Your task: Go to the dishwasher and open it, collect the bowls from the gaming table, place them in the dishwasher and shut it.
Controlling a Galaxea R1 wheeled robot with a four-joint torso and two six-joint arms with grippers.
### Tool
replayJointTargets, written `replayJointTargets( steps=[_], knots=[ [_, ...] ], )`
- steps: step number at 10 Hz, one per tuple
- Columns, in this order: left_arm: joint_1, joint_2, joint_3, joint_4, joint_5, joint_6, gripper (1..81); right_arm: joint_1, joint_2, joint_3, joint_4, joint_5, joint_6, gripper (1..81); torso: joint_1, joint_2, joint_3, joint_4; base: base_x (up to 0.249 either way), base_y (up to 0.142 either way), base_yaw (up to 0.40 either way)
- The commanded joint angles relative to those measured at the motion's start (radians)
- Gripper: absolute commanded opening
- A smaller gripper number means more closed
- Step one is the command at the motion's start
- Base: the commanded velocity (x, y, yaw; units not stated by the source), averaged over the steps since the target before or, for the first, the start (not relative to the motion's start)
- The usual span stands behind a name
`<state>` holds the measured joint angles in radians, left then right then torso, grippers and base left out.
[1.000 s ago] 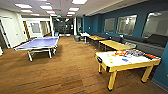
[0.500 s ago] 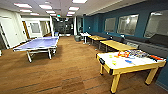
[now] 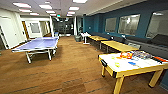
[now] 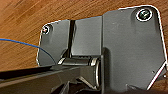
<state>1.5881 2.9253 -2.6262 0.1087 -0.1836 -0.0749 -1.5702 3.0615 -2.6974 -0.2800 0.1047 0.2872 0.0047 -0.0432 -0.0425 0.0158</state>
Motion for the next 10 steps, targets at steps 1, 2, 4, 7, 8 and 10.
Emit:
replayJointTargets(
  steps=[1,2,4,7,8,10],
  knots=[
    [-0.044,-0.004,0.001,0.005,0.044,0.007,81.1,0.052,0.004,0.005,0.007,-0.048,0.0,81.1,0.0,0.0,0.0,0.0,0.166,0.0,0.0],
    [-0.046,-0.001,0.001,0.003,0.044,0.007,81.1,0.054,0.004,0.005,0.007,-0.048,0.0,81.1,0.0,0.0,0.0,0.0,0.163,0.0,0.0],
    [-0.046,0.003,0.001,0.005,0.044,0.007,81.1,0.055,0.006,0.005,0.007,-0.048,0.0,81.1,0.0,0.0,0.0,0.0,0.143,0.0,0.0],
    [-0.046,0.006,0.001,0.003,0.042,0.006,81.1,0.061,0.004,0.004,0.007,-0.049,0.007,81.1,0.001,0.001,0.0,0.0,0.032,0.0,0.0],
    [-0.047,0.006,0.001,0.003,0.044,0.003,81.1,0.064,0.001,-0.001,0.007,-0.051,0.007,81.1,0.001,0.0,0.0,0.0,0.0,0.0,0.0],
    [-0.049,0.008,0.001,0.003,0.044,0.001,81.1,0.06,0.006,-0.002,0.007,-0.051,0.007,81.1,0.0,0.0,0.0,0.0,0.0,0.0,0.0]
  ],
)
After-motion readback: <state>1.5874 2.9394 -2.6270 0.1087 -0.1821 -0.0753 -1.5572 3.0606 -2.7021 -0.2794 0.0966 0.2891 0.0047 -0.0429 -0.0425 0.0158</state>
